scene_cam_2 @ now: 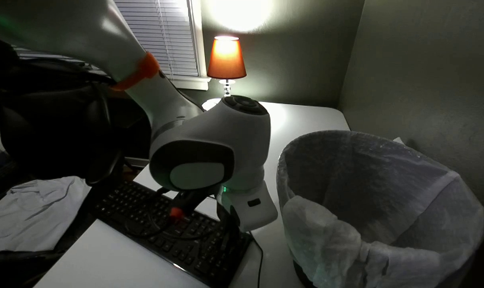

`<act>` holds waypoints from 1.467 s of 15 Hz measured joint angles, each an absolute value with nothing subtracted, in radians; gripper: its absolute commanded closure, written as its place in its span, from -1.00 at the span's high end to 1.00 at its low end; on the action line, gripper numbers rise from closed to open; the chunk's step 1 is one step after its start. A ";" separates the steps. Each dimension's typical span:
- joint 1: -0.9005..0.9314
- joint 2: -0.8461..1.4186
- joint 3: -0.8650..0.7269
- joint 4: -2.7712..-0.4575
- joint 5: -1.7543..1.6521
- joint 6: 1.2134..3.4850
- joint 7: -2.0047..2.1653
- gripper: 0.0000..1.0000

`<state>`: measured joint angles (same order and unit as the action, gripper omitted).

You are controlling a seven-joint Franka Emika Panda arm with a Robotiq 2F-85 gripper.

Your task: Press a key on the keyboard.

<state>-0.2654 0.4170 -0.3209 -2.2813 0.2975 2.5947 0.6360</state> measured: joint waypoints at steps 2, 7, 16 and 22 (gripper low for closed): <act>-0.242 0.401 -0.331 -2.288 0.278 2.595 0.650 -0.32; -0.191 0.338 -0.355 -2.322 0.225 2.595 0.703 0.42; -0.074 0.224 -0.430 -2.381 -0.161 2.591 1.025 1.00; -0.034 0.134 -0.402 -2.385 -0.447 2.464 1.267 1.00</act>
<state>-0.0340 0.1344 -0.4025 -2.3850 -0.4471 2.4645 1.2673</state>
